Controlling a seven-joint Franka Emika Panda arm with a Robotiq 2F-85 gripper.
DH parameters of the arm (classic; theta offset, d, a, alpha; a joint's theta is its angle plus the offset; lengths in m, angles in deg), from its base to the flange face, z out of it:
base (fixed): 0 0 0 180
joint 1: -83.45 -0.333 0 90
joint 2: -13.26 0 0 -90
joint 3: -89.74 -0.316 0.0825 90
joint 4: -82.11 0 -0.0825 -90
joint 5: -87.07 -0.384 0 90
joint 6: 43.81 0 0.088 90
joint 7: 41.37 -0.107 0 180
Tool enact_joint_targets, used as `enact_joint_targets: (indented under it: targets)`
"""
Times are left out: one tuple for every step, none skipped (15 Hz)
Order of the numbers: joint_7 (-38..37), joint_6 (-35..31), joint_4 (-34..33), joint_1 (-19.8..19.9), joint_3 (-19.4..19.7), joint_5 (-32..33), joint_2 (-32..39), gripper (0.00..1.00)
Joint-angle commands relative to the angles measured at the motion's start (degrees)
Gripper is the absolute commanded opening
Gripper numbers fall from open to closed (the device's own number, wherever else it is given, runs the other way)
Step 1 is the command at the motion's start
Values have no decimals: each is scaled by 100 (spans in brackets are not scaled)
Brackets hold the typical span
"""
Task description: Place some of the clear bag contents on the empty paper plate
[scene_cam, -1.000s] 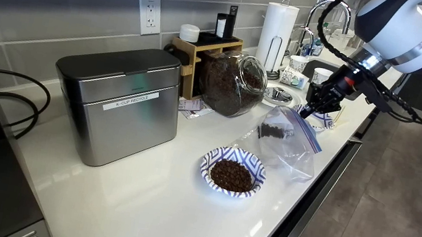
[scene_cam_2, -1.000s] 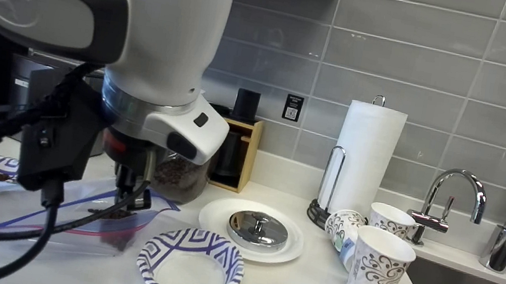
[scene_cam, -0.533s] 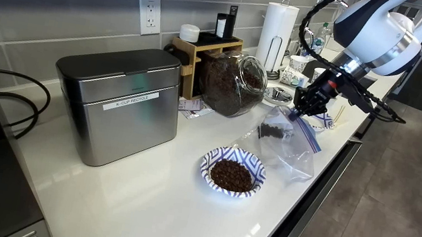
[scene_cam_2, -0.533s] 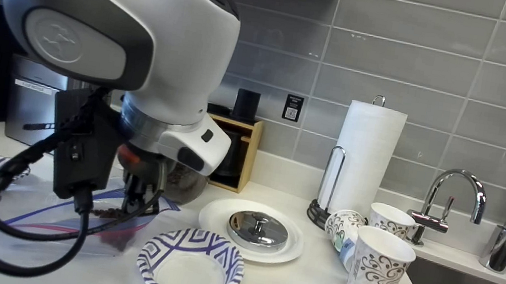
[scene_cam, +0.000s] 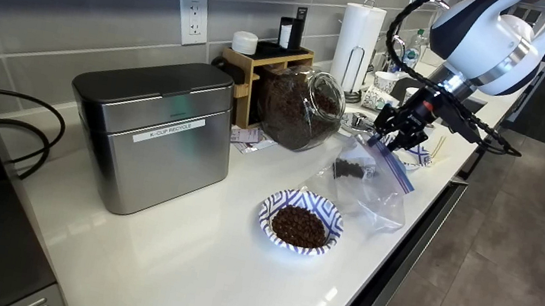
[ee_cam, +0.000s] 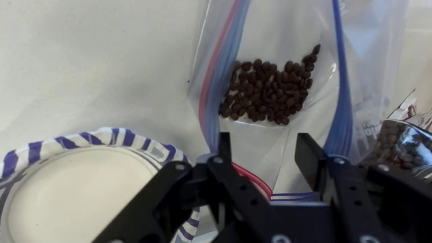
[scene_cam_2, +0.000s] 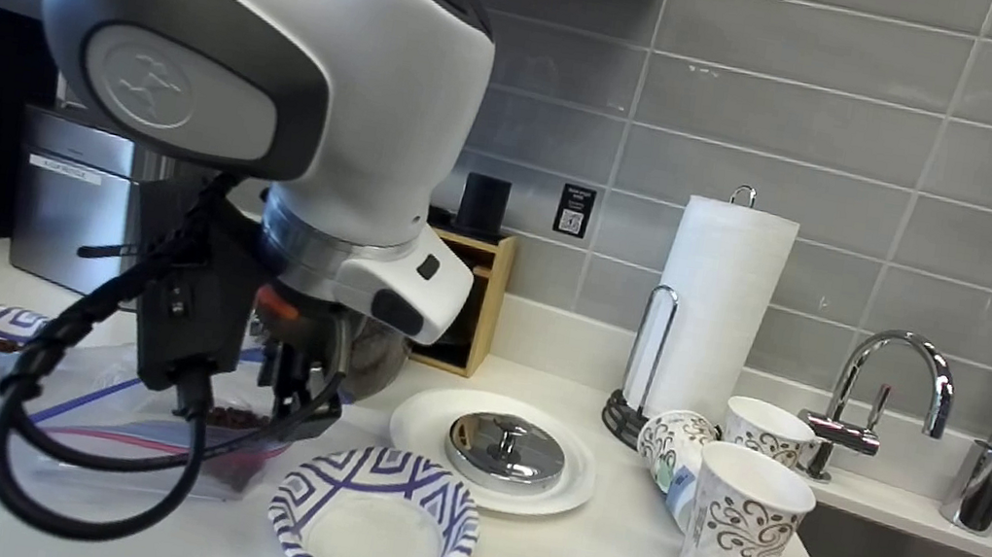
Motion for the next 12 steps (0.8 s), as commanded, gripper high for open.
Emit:
enact_joint_targets:
  targets:
    - [106, 205, -82, 141, -109, -3, -15, 86]
    - [139, 260, -103, 149, -123, -26, -5, 93]
    - [147, 321, -122, 152, -130, -12, 10, 99]
    - [169, 389, -137, 158, -136, -15, 15, 100]
    - [181, 422, -145, 164, -141, -9, 20, 100]
    - [191, 462, -148, 168, -144, 6, 21, 100]
    - [204, 498, -151, 172, -143, 20, 21, 100]
    - [217, 521, -153, 176, -142, 26, 23, 100]
    - [215, 552, -153, 183, -138, 41, 19, 100]
    - [221, 569, -154, 190, -135, 49, 18, 100]
    - [226, 583, -156, 197, -131, 55, 19, 75]
    - [224, 585, -155, 203, -129, 62, 20, 74]
